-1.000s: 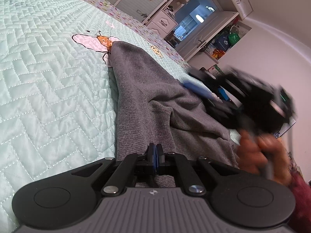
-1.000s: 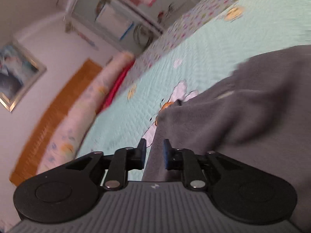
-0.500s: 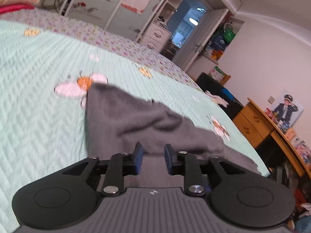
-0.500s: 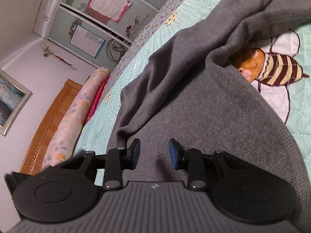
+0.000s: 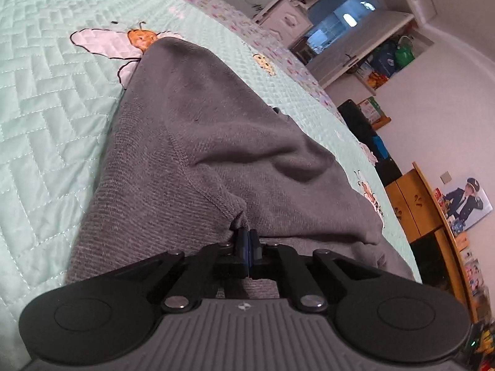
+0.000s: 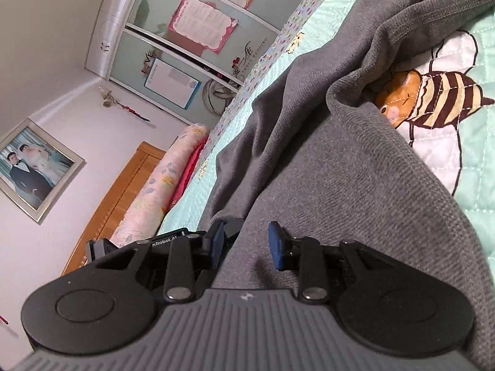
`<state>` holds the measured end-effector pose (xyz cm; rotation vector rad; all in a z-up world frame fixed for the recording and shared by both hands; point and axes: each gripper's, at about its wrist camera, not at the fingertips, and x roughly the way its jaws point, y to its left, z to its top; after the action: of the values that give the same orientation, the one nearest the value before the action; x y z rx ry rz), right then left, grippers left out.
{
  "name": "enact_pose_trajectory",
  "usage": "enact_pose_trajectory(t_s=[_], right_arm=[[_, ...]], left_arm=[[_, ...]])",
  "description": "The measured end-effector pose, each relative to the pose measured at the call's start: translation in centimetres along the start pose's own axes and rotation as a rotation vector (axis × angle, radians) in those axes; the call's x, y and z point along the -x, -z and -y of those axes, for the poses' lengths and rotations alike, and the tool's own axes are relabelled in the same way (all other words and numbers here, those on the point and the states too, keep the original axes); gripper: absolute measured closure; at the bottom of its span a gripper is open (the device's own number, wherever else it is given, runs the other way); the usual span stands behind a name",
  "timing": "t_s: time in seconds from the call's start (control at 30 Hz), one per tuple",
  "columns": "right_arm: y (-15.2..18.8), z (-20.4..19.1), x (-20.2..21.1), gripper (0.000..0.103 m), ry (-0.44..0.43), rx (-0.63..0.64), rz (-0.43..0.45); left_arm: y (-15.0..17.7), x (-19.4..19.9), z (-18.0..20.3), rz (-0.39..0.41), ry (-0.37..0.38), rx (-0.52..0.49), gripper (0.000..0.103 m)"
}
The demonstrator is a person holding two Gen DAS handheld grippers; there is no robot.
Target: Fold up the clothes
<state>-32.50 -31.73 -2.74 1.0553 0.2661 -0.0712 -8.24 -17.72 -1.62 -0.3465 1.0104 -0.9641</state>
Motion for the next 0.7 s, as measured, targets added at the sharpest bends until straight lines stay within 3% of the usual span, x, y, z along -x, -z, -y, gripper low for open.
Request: enact_pose_trajectory(t_s=[0.07,0.2,0.3,0.53,0.63,0.7], right_arm=[[-0.1,0.0,0.1,0.071,-0.004,-0.001,0.001],[-0.1,0.2,0.4,0.070,-0.016,-0.007,0.004],[-0.1,0.4,0.4,0.070,-0.030,-0.017,0.008],[-0.1,0.7,0.6,0.070,-0.043,-0.024,0.011],[0.0,0.9,0.3,0.070,-0.042,-0.026,0.010],[-0.2,0.3,0.1,0.068,-0.014,-0.012,-0.009]], left_arm=[[-0.3,1.1,1.0,0.001,0.000,-0.037,0.099],[-1.4,5.5,2.7,0.112,0.098,-0.096,0.094],[-2.2,7.0,2.0,0.192,0.051,-0.060,0.082],[-0.6,2.5,0.1,0.106,-0.085,-0.088,0.081],[-1.1,3.5,-0.1,0.092,-0.056,-0.053,0.081],[-0.6,4.6,0.8,0.090,-0.065,-0.100,0.081]])
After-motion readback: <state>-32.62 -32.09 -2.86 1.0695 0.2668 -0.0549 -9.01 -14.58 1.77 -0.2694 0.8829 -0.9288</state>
